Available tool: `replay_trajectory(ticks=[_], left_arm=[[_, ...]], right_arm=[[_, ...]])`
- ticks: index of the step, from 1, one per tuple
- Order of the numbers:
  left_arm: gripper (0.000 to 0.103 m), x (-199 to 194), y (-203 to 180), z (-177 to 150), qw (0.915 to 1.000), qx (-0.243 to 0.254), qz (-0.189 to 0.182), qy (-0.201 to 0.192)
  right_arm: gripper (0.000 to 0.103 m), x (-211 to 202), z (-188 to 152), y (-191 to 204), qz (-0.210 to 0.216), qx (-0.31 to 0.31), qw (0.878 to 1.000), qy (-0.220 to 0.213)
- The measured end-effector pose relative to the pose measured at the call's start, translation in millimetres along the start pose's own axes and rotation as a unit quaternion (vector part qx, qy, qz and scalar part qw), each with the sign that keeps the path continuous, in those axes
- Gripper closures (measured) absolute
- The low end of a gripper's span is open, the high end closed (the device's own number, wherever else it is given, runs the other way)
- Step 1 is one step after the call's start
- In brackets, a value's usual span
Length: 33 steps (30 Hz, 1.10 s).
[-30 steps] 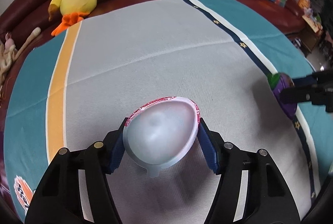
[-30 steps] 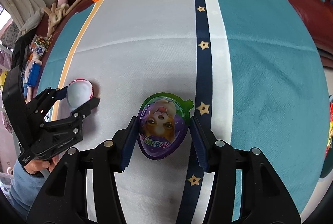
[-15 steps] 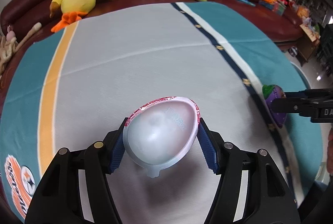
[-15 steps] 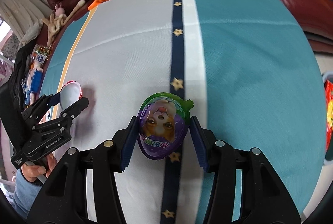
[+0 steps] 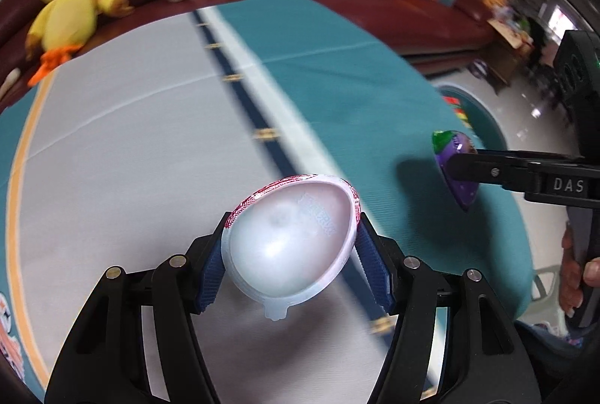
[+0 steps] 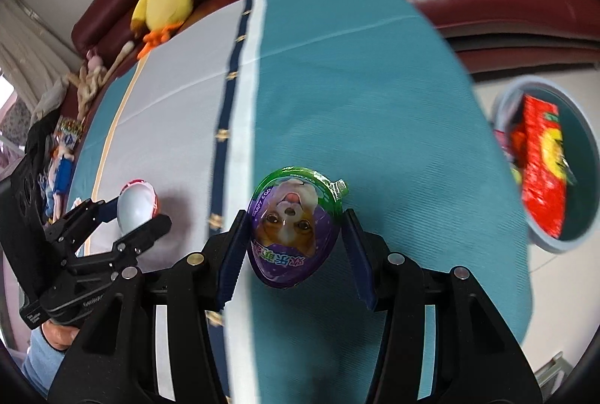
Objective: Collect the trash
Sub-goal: 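Carry white lid in left tool and purple egg in right tool over bin, then open left tool to drop white lid while right tool drops purple egg into bin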
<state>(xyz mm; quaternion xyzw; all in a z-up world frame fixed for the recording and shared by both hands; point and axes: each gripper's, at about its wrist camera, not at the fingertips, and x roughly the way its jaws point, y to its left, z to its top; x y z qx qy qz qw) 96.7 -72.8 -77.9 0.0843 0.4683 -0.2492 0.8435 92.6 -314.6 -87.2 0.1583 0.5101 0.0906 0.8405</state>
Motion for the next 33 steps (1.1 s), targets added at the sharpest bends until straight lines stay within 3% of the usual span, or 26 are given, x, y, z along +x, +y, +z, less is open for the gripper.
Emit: replay_trajectory(ticks=[11, 18, 33], left_arm=[[0.039, 38, -121, 47, 0.9956, 0.078, -0.052, 0.010], [0.039, 67, -185, 83, 0.9900, 0.123, -0.068, 0.015], [0.038, 136, -268, 126, 0.9809, 0.167, -0.089, 0.046]], right_arm=[[0.055, -65, -26, -142, -0.029, 0.104, 0.992, -0.067], [0.055, -91, -10, -224, -0.064, 0.137, 0.986, -0.075], [0.054, -89, 23, -289, -0.078, 0.150, 0.983, -0.065]])
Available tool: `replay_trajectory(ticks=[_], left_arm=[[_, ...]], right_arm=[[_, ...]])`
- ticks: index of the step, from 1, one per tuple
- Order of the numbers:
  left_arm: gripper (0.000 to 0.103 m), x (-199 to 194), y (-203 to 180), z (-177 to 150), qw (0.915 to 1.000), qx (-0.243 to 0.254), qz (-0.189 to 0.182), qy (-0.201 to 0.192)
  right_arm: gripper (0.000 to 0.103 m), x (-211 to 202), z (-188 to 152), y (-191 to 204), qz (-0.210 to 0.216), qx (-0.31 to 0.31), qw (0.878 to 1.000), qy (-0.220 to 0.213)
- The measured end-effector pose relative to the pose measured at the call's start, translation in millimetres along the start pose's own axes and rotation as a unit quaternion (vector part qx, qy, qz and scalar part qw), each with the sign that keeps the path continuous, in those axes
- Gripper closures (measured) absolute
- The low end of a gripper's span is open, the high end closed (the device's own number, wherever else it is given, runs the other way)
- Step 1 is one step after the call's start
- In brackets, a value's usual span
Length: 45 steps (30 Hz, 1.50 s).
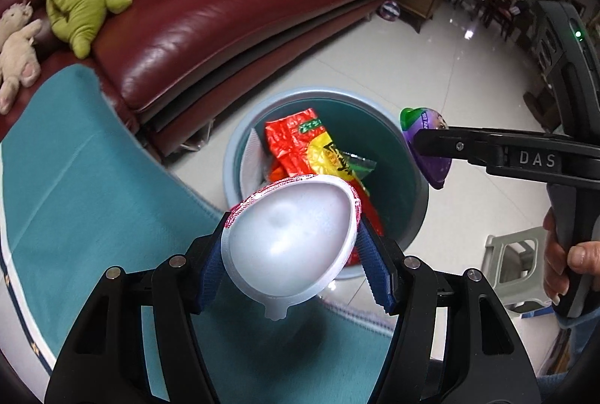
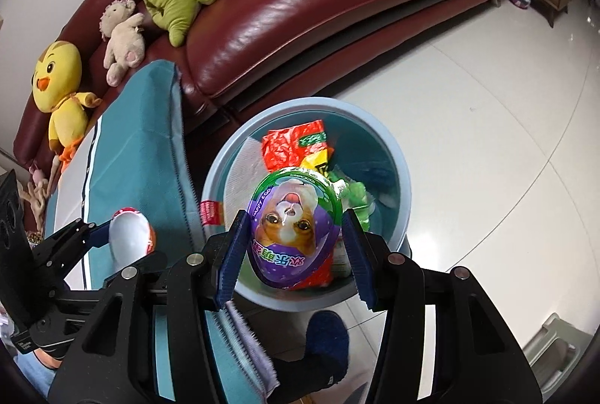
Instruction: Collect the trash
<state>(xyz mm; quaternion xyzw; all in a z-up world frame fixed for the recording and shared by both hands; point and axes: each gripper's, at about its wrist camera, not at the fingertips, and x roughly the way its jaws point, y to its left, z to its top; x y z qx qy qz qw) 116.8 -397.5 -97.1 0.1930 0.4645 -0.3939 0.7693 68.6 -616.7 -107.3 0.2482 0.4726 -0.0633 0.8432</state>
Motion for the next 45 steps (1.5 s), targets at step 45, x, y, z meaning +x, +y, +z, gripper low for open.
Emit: replay_trajectory(ticks=[45], left_arm=[[0.006, 0, 48, -17, 0.9979, -0.060, 0.026, 0.003]], right_arm=[[0.031, 48, 18, 27, -0.039, -0.030, 0.998, 0.043]])
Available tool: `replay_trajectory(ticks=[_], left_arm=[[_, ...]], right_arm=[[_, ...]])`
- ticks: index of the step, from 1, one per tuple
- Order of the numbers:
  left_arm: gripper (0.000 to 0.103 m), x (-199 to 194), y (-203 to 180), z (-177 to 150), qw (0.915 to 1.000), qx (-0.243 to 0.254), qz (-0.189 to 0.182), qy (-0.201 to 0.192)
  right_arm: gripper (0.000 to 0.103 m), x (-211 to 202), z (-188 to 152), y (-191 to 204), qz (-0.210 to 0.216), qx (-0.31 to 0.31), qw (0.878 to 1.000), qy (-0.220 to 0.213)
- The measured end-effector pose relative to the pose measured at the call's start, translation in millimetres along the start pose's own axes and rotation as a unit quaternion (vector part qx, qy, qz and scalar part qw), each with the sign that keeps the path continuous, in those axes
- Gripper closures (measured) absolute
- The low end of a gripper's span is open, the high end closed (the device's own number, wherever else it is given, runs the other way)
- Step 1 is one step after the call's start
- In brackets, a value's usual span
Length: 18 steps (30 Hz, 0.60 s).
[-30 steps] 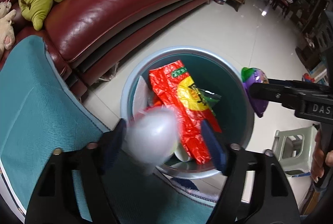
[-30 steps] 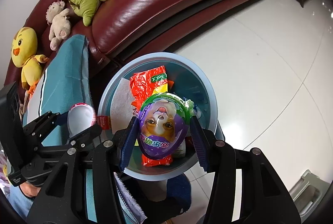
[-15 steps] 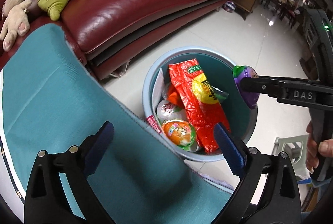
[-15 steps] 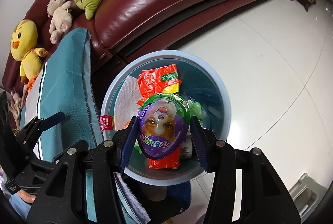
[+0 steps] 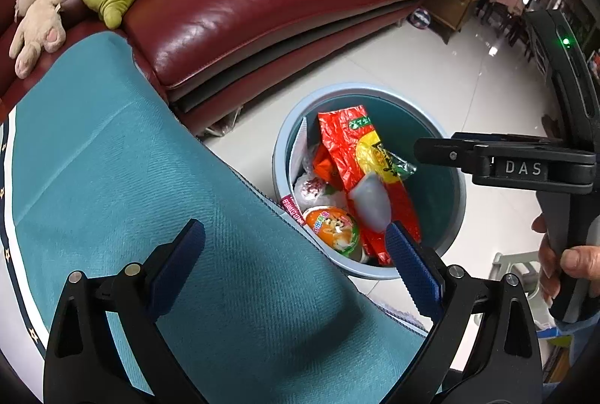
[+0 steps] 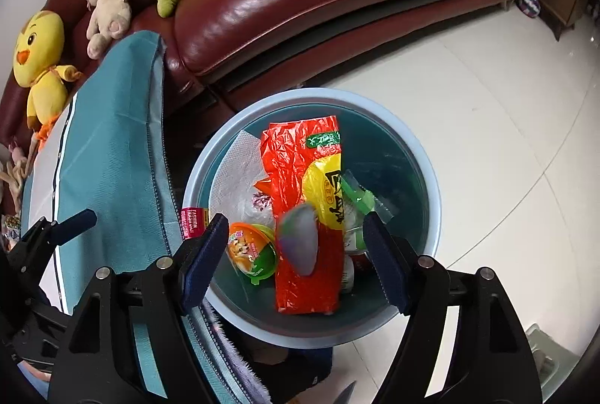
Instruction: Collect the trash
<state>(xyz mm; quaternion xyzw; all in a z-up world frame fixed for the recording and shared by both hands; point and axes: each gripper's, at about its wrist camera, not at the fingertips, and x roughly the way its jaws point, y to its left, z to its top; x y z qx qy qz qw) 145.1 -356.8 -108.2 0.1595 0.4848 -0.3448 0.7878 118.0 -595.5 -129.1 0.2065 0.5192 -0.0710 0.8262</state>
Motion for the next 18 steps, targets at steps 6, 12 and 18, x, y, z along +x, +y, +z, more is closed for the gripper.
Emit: replay_trajectory(ticks=[6, 12, 18], left_arm=[[0.006, -4, 0, -2, 1.0000, -0.003, -0.001, 0.001], [0.006, -14, -1, -11, 0.9999, -0.011, 0.010, -0.002], [0.006, -26, -1, -25, 0.9996, -0.016, 0.015, 0.019]], right_arm=[[0.025, -6, -4, -1, -0.012, 0.004, 1.000, -0.001], [0.019, -18, -10, 1, -0.010, 0.005, 1.000, -0.003], [0.009, -43, -27, 10, -0.012, -0.019, 1.000, -0.021]])
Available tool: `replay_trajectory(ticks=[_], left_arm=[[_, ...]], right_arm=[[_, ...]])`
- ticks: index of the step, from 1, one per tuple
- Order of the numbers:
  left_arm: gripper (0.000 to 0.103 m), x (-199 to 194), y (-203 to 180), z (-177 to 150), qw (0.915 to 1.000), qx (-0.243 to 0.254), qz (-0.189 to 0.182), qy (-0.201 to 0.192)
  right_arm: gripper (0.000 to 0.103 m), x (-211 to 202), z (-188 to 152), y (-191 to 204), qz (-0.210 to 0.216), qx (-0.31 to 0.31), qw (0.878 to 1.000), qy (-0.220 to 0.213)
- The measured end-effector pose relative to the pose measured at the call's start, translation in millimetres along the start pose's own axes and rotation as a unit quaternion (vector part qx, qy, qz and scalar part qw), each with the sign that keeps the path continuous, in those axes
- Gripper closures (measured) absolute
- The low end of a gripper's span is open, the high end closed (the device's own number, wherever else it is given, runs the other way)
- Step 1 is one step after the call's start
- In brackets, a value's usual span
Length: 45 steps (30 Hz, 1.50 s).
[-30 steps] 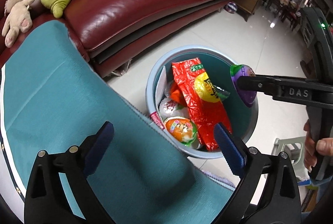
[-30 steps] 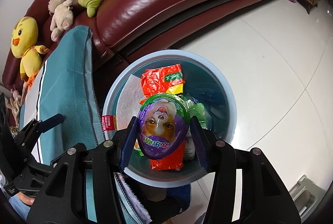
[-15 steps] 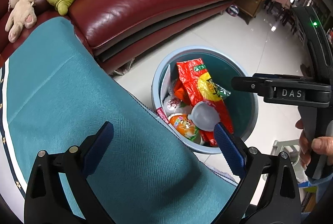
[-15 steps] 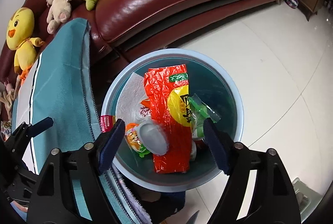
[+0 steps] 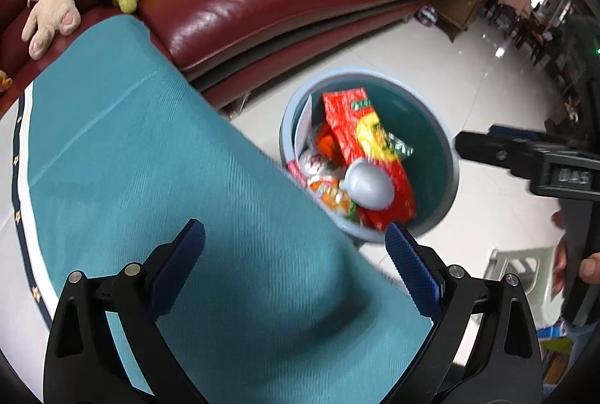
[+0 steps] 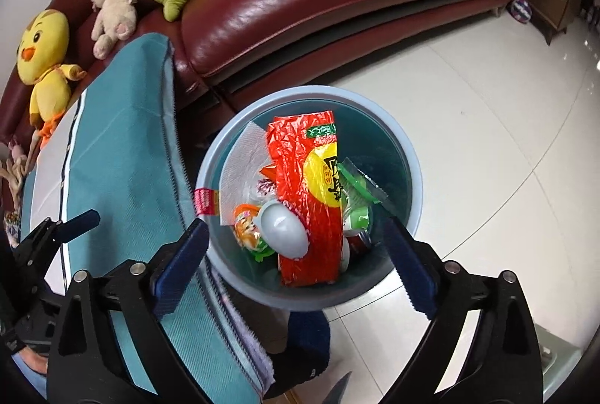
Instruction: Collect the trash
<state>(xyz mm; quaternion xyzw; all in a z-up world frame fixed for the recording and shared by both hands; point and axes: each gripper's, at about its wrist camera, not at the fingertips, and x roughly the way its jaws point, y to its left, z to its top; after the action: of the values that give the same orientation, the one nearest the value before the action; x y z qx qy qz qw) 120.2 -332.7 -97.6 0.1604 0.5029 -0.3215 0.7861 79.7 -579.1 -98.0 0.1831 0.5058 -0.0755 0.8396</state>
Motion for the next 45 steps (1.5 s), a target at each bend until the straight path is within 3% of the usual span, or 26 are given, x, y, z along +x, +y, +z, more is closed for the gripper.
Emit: replay_trajectory(ticks=[10, 22, 31, 45], left_arm=[[0.004, -30, 10, -44, 0.9984, -0.036, 0.043, 0.004], [0.004, -80, 13, -93, 0.9924, -0.094, 0.064, -0.047], [0.004, -101, 15, -106, 0.9900, -0.102, 0.072, -0.065], [0.004, -100, 27, -111, 0.9871, -0.127, 0.074, -0.064]], right_arm=[[0.007, -40, -42, 19, -0.027, -0.057, 0.998, -0.011], [0.007, -74, -85, 33, -0.016, -0.081, 0.996, -0.028], [0.007, -88, -101, 46, -0.009, -0.087, 0.995, -0.041], [0.007, -80, -101, 55, -0.008, -0.093, 0.995, -0.030]])
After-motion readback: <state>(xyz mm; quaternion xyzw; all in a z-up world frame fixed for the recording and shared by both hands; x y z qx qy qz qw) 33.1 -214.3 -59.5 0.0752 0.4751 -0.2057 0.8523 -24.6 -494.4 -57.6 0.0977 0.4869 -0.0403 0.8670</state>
